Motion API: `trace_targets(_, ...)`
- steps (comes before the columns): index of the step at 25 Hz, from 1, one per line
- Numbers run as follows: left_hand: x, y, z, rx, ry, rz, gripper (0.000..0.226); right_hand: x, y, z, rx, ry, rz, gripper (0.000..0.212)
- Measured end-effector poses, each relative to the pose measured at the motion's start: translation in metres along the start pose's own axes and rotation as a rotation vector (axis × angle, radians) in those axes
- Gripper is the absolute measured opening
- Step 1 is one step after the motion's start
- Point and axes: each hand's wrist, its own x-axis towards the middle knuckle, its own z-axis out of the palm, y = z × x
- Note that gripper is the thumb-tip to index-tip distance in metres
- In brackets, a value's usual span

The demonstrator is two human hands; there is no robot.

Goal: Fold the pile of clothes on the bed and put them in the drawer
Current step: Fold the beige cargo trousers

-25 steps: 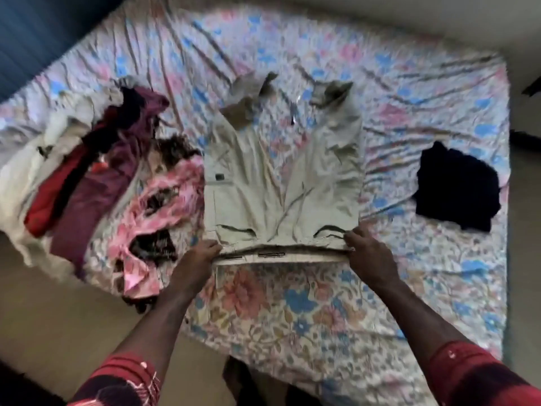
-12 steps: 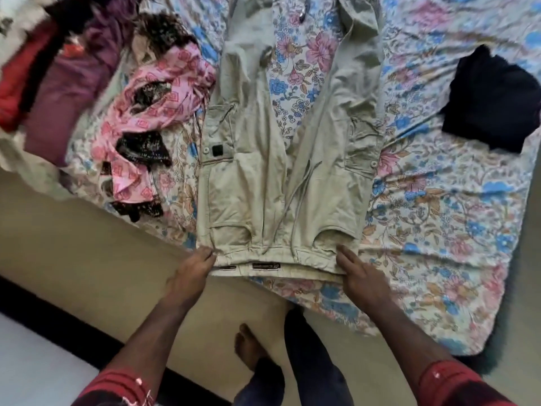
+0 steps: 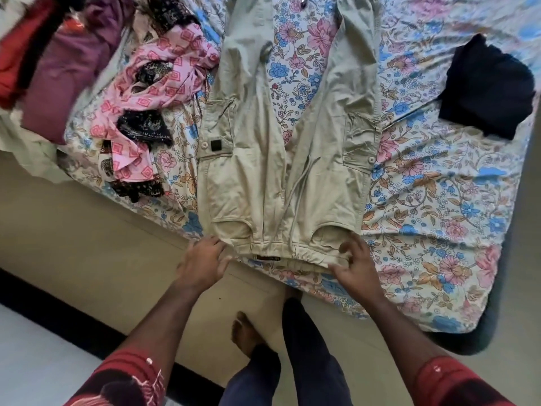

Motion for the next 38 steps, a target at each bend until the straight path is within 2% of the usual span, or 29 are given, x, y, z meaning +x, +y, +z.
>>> trace_targets(2,0.008,0.031,-0.006,-0.190,0.088,-0.049,0.028,0.001,-0.018,0.003,0.289,0.199,0.212,0.047)
trace_targets(4,0.018,0.068,-0.011,-0.371,0.088,-0.026,0.027,0.004,-0.031,0.002,0.448,0.360,0.416,0.054)
trace_targets(6,0.025,0.103,-0.014,-0.494,0.003,0.002,0.027,0.010,-0.035,0.002,0.697,0.321,0.609,0.059)
trace_targets(8,0.025,0.129,-0.015,-0.557,-0.124,-0.013,0.034,0.012,-0.034,-0.005,0.837,0.178,0.657,0.069)
trace_targets(11,0.019,0.142,-0.009,-0.628,-0.280,-0.101,0.057,0.017,-0.049,-0.023,0.806,0.034,0.461,0.074)
trace_targets(13,0.020,0.136,0.003,-0.717,-0.306,-0.149,0.057,0.022,-0.081,-0.032,0.695,-0.085,0.256,0.075)
trace_targets(14,0.020,0.132,0.005,-0.803,-0.333,-0.172,0.055,0.024,-0.100,-0.033,0.637,-0.152,0.166,0.078)
trace_targets(16,0.023,0.127,0.011,-1.166,-0.355,-0.271,0.047,0.031,-0.136,-0.023,0.484,-0.273,0.008,0.090)
trace_targets(18,0.019,0.123,0.002,-1.524,-0.298,-0.413,0.028,0.043,-0.171,0.001,0.329,-0.355,-0.083,0.099)
trace_targets(19,0.017,0.117,-0.002,-1.620,-0.253,-0.497,0.024,0.048,-0.189,0.016,0.282,-0.398,-0.105,0.103)
trace_targets(22,0.000,0.097,0.002,-1.920,-0.055,-0.669,0.038,0.057,-0.229,0.068,0.113,-0.478,-0.151,0.111)
trace_targets(25,-0.016,0.066,0.018,-2.136,0.195,-0.907,0.033,0.060,-0.250,0.115,-0.030,-0.522,-0.087,0.114)
trace_targets(26,-0.022,0.055,0.022,-2.161,0.259,-0.924,0.033,0.064,-0.249,0.128,-0.078,-0.536,-0.041,0.118)
trace_targets(28,-0.030,0.034,0.029,-2.079,0.288,-0.881,0.033,0.071,-0.241,0.153,-0.114,-0.582,0.010,0.117)
trace_targets(30,-0.031,0.020,0.036,-1.938,0.254,-0.879,0.033,0.078,-0.233,0.168,-0.044,-0.659,0.063,0.100)
trace_targets(32,-0.021,0.012,0.045,-1.803,0.238,-0.953,0.025,0.079,-0.235,0.166,0.053,-0.742,0.084,0.079)
trace_targets(36,0.003,0.003,0.048,-1.536,0.264,-1.029,0.029,0.086,-0.234,0.165,-0.076,-0.802,-0.035,0.065)
trace_targets(38,0.012,-0.001,0.038,-1.295,0.244,-0.983,0.012,0.088,-0.233,0.167,-0.186,-0.680,-0.102,0.049)
